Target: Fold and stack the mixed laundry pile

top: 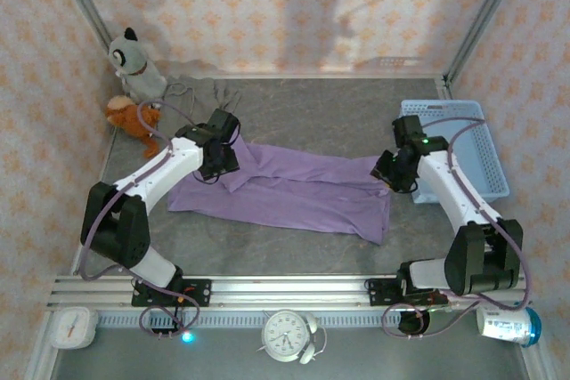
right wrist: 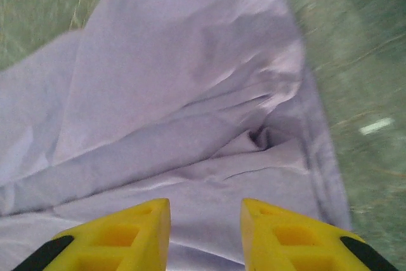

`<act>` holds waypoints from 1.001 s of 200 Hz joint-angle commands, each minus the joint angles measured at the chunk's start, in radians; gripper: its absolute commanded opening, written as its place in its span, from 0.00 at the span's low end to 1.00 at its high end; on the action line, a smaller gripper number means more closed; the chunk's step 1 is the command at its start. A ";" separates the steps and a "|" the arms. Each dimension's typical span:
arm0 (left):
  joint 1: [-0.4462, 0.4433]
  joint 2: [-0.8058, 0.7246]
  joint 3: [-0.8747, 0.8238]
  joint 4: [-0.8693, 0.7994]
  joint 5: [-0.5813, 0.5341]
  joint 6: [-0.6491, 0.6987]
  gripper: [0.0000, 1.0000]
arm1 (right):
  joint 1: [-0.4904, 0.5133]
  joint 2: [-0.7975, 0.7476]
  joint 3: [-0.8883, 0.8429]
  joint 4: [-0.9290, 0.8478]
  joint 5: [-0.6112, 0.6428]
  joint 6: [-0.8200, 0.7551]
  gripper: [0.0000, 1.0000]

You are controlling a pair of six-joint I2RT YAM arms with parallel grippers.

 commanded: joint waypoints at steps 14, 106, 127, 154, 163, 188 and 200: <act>0.009 0.126 -0.025 0.067 -0.104 -0.019 0.50 | 0.085 0.084 -0.093 0.094 -0.007 0.072 0.32; -0.059 0.049 -0.305 0.127 -0.026 -0.171 0.50 | 0.057 0.218 -0.169 0.017 0.252 -0.005 0.34; -0.146 -0.024 -0.370 0.106 0.011 -0.265 0.49 | 0.011 0.239 -0.156 0.018 0.262 -0.040 0.34; -0.211 -0.168 -0.449 0.052 0.000 -0.389 0.52 | -0.003 0.251 -0.101 0.017 0.272 -0.091 0.36; -0.207 -0.221 -0.452 0.022 -0.039 -0.399 0.58 | -0.003 0.242 -0.079 0.016 0.246 -0.105 0.37; -0.148 -0.324 -0.390 -0.056 -0.143 -0.340 0.72 | -0.003 0.185 -0.017 -0.001 0.151 -0.132 0.43; -0.091 -0.345 -0.366 -0.041 -0.129 -0.275 0.72 | -0.003 0.159 0.010 -0.018 0.125 -0.141 0.44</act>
